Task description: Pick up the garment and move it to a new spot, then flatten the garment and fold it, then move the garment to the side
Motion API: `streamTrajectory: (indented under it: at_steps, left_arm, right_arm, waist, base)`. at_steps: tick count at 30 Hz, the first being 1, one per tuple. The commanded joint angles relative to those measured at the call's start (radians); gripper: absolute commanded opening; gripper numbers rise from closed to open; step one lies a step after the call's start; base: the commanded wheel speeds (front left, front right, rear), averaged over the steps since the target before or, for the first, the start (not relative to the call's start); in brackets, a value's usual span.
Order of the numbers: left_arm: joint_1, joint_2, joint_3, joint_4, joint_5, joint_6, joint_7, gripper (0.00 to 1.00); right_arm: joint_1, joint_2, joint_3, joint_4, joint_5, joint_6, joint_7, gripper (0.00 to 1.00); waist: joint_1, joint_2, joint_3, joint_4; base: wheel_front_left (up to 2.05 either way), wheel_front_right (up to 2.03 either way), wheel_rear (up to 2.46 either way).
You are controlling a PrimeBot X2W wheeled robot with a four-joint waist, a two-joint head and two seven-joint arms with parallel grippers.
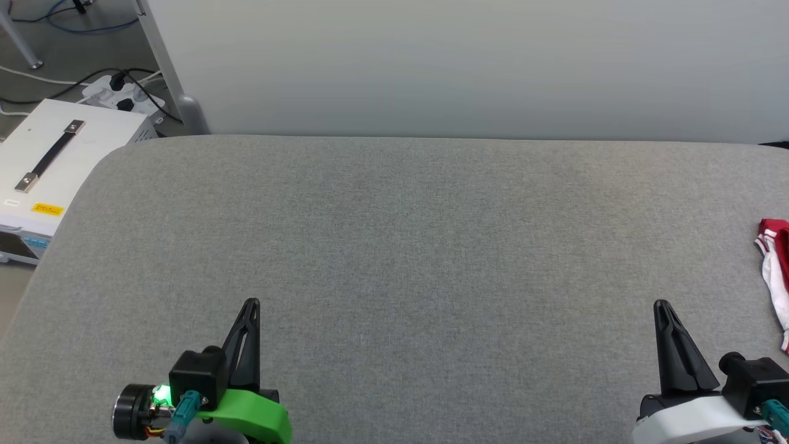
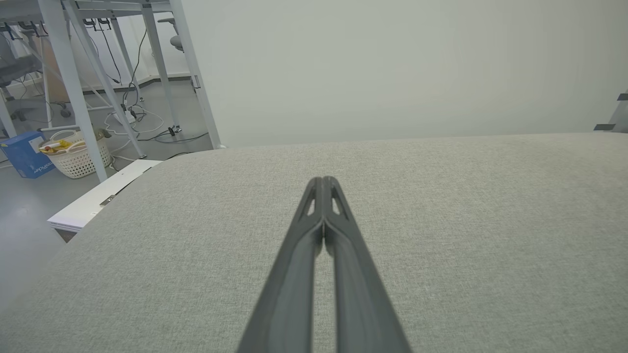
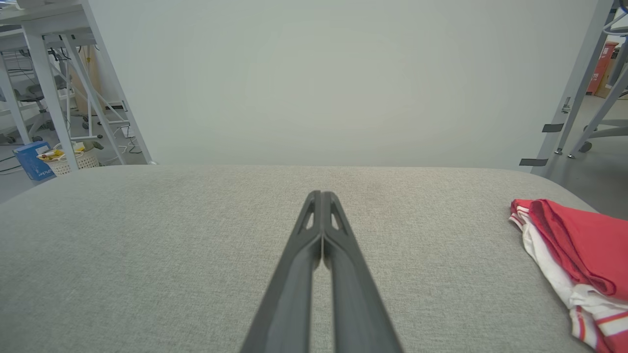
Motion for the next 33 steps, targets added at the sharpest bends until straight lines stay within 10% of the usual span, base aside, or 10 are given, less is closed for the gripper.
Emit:
streamTrajectory:
  at_steps: [1,33]
  left_arm:
    - [-0.008,-0.007,0.006,-0.006,0.008,0.008,0.005,0.0]
    - [-0.02,-0.017,0.023,-0.034,0.026,0.022,0.077,0.0]
  right_arm:
    - [-0.019,0.001,0.003,0.003,-0.013,0.0,0.007,0.0]
    - [-0.054,0.001,0.02,0.011,-0.054,0.0,0.08,0.0]
  waist:
    - [0.0001,0.0,0.0,-0.001]
    - [0.0001,0.0,-0.002,-0.013]
  base:
    - [0.0,0.0,0.0]
    - [0.0,0.0,0.0]
